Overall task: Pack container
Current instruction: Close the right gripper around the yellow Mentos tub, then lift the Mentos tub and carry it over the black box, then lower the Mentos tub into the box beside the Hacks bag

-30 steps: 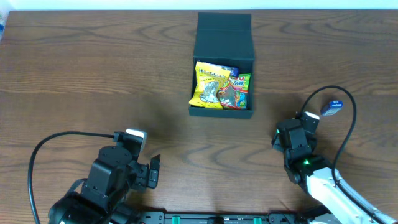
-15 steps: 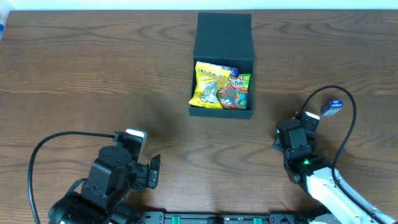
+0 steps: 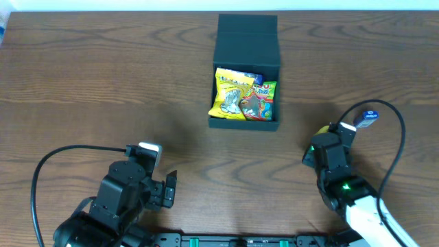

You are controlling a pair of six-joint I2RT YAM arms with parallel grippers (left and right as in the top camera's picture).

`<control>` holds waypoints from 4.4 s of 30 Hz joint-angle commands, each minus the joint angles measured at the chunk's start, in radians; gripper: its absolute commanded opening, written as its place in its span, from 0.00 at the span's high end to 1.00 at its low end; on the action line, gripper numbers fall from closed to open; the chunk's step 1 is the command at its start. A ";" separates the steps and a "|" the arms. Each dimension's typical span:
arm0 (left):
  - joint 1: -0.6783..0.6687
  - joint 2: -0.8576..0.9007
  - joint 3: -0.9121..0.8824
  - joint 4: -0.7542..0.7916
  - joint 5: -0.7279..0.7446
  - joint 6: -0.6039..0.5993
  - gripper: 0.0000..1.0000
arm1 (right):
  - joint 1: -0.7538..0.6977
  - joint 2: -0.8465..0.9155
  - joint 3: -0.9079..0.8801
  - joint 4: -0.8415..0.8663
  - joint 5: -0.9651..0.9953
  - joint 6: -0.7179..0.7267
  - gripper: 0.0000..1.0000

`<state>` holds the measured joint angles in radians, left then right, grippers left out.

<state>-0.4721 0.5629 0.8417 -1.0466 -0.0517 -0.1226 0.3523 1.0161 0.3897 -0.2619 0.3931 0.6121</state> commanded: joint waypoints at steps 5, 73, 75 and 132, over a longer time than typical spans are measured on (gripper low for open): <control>0.005 -0.002 -0.002 0.000 0.000 0.011 0.04 | 0.028 -0.073 0.173 -0.233 -0.213 -0.018 0.99; 0.005 -0.002 -0.002 0.000 0.000 0.011 0.04 | -0.128 1.117 1.593 -1.228 -0.774 -0.486 0.99; 0.005 -0.002 -0.002 0.000 0.000 0.011 0.05 | -0.127 1.120 1.593 -1.234 -0.774 -0.484 0.99; 0.005 -0.002 -0.002 0.000 0.000 0.011 0.04 | -0.063 1.197 1.590 -1.219 -0.756 -0.403 0.99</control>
<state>-0.4721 0.5629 0.8417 -1.0462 -0.0517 -0.1226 0.2783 2.2024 1.9625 -1.4693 -0.3588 0.1986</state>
